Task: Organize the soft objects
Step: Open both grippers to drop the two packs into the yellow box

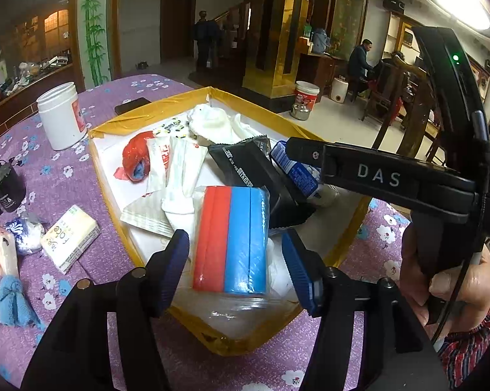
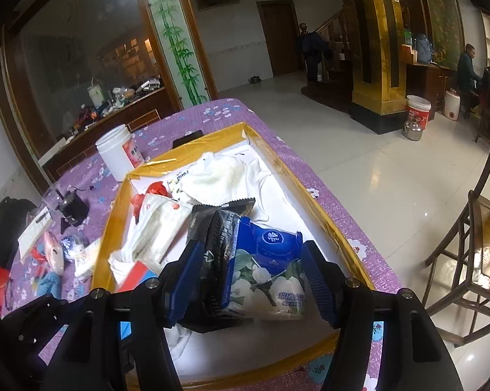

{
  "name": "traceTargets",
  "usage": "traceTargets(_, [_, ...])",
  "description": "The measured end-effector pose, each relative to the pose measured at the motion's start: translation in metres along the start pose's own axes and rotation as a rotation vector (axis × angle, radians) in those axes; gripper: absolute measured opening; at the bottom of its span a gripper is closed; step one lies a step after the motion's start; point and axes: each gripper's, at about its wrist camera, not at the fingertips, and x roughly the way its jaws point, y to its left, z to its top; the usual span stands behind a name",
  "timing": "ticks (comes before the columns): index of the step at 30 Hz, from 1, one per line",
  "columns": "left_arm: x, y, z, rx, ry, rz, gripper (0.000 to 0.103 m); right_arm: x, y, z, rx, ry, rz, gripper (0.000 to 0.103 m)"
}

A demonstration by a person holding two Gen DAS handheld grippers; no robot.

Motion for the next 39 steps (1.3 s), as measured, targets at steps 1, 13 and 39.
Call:
traceTargets(1, [-0.001, 0.001, 0.001, -0.004, 0.001, 0.0, 0.058, -0.002, 0.001, 0.001, 0.001, -0.005, 0.005, 0.065])
traceTargets(13, [-0.047, 0.03, 0.004, -0.068, -0.019, 0.009, 0.058, -0.022, 0.03, 0.007, -0.036, -0.019, 0.073, 0.066])
traceTargets(39, [-0.051, 0.294, -0.046, -0.5, 0.144, 0.039, 0.067, -0.014, 0.183, -0.043, -0.331, 0.129, 0.313, 0.066])
